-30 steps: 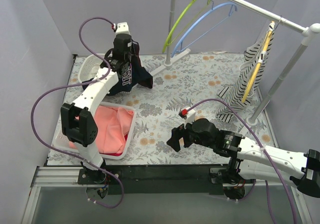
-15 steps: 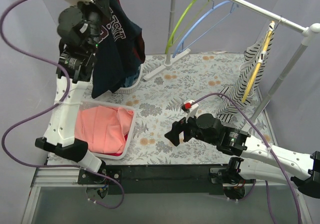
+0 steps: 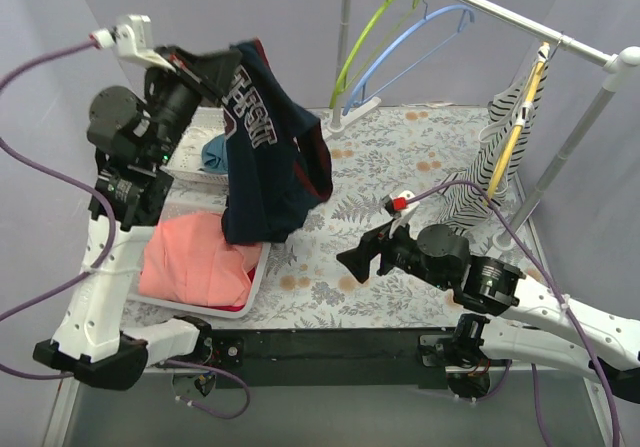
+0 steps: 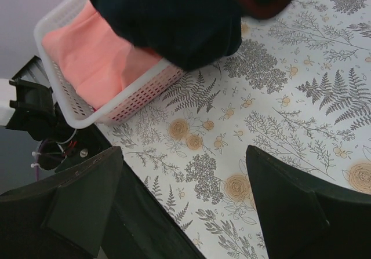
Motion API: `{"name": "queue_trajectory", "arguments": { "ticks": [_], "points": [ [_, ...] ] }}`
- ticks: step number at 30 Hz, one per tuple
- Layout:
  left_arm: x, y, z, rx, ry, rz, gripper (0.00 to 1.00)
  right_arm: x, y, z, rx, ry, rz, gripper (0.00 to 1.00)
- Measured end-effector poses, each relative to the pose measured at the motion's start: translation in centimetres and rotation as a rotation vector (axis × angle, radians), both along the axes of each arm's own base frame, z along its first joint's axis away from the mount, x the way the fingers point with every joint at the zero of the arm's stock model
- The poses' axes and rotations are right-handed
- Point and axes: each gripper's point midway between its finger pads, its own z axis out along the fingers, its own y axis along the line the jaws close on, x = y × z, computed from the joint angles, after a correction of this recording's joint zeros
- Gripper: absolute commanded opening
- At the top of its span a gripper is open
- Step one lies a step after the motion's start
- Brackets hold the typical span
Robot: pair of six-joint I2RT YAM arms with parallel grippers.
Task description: Place the tank top on the hanger
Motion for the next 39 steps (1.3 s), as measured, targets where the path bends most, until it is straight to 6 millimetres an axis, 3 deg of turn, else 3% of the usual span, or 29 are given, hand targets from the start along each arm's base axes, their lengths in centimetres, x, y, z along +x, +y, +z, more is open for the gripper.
{"name": "queue_trajectory", "arguments": {
  "ticks": [4, 8, 10, 13, 16, 19, 25, 29, 33, 39],
  "points": [
    [-1.1, -2.3, -8.5, 0.031, 0.154, -0.148, 0.0, -0.3, -1.4, 0.8, 0.052, -0.014, -0.025, 0.95],
    [-3.4, -4.9, -17.4, 0.038, 0.305, -0.338, 0.0, -0.5, -2.9, 0.0, 0.078, 0.001, -0.063, 0.94],
    [-4.5, -6.3, -20.5, 0.048, 0.374, -0.426, 0.0, -0.5, -3.5, -0.6, 0.085, 0.009, -0.085, 0.94],
    [-5.6, -9.1, -22.2, 0.074, 0.423, -0.537, 0.0, -0.3, -4.7, -1.8, 0.083, 0.024, -0.132, 0.94],
    [-7.2, -12.4, -20.6, 0.108, 0.394, -0.646, 0.0, -0.1, -5.7, -1.8, 0.095, 0.025, -0.172, 0.94],
    [-8.1, -14.6, -15.3, 0.103, 0.282, -0.722, 0.0, 0.2, -6.3, -1.3, 0.118, 0.015, -0.204, 0.94],
    [-8.6, -14.0, -2.2, 0.015, -0.016, -0.711, 0.0, 0.6, -7.4, 0.5, 0.151, -0.01, -0.249, 0.93],
    [-9.4, -13.0, 3.3, -0.036, -0.147, -0.685, 0.0, 0.7, -7.9, 2.2, 0.188, -0.028, -0.267, 0.94],
    [-8.9, -12.6, 4.6, -0.077, -0.169, -0.649, 0.0, 0.8, -8.3, 2.8, 0.199, -0.038, -0.278, 0.95],
    [-4.7, -15.0, 2.8, -0.11, -0.091, -0.629, 0.0, 1.0, -8.8, 2.3, 0.171, -0.047, -0.299, 0.95]
  ]
}}
